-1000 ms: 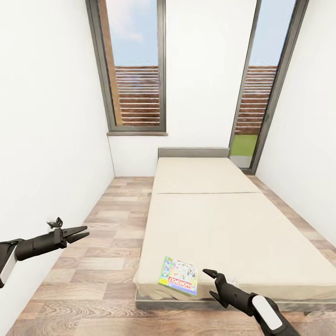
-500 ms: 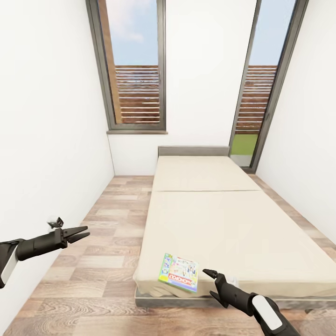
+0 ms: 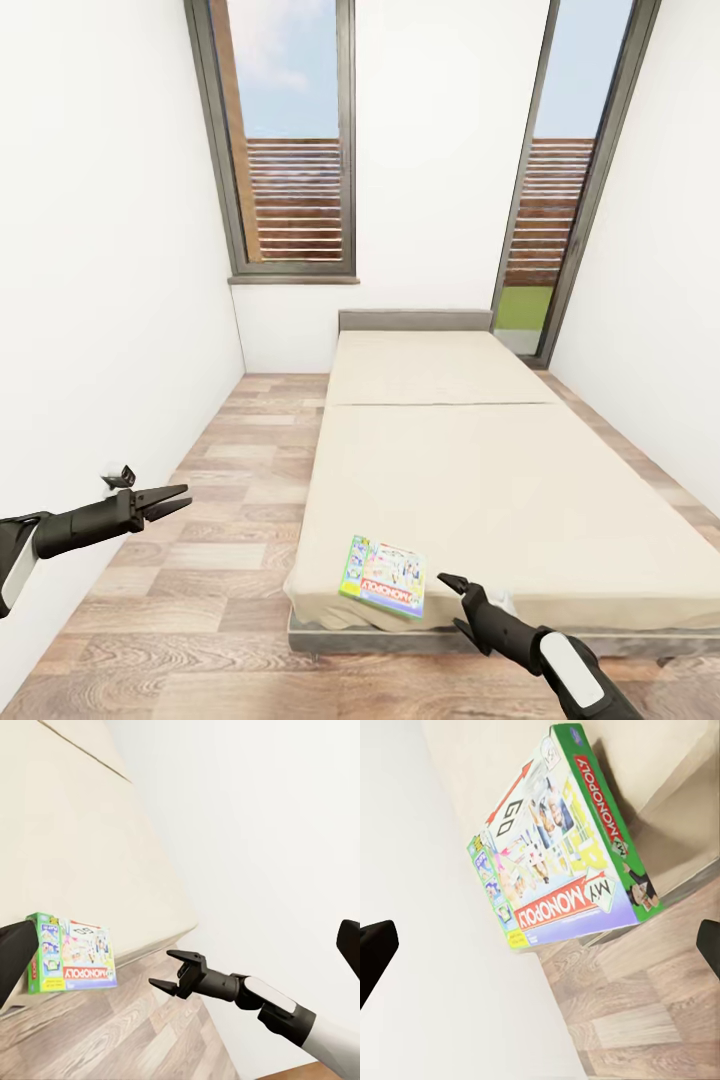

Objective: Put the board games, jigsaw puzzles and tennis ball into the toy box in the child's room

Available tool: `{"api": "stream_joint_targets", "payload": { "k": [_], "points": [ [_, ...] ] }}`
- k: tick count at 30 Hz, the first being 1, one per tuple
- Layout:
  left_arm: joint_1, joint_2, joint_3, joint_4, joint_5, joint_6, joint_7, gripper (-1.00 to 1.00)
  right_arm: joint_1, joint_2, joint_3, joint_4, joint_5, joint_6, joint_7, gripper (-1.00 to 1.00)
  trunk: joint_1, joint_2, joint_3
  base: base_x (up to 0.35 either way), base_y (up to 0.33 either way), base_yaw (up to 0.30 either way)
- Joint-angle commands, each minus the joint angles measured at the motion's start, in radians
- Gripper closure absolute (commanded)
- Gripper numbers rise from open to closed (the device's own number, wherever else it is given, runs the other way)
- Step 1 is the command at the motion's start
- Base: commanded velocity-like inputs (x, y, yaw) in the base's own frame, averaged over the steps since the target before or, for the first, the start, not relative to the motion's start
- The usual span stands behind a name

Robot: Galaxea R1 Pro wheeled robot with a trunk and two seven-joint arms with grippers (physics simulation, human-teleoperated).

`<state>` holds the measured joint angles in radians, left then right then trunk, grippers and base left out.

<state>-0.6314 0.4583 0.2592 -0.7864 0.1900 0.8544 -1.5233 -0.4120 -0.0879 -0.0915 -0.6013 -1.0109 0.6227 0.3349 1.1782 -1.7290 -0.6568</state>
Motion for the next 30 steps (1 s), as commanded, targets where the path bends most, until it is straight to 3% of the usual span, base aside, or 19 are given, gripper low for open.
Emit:
{"api": "stream_joint_targets", "payload": {
  "k": [1, 15, 30],
  "points": [
    [-0.001, 0.0, 0.0, 0.0, 0.0, 0.011, -0.004, -1.0, -0.001, 0.0, -0.004, 0.0, 0.002, 0.001, 0.004, -1.0, 0.004, -0.008, -0.004, 0.0, 0.0, 0.0],
    [-0.001, 0.002, 0.0, 0.0, 0.0, 0.011, -0.004, -1.0, -0.001, 0.002, -0.005, 0.001, 0.059, -0.023, 0.064, -1.0, 0.058, -0.106, -0.048, 0.0, 0.0, 0.0],
    [-0.001, 0.002, 0.0, 0.0, 0.001, 0.011, -0.005, -1.0, -0.001, 0.007, 0.003, 0.022, 0.078, -0.024, 0.068, -1.0, 0.115, -0.211, -0.095, 0.0, 0.0, 0.0]
  ]
}}
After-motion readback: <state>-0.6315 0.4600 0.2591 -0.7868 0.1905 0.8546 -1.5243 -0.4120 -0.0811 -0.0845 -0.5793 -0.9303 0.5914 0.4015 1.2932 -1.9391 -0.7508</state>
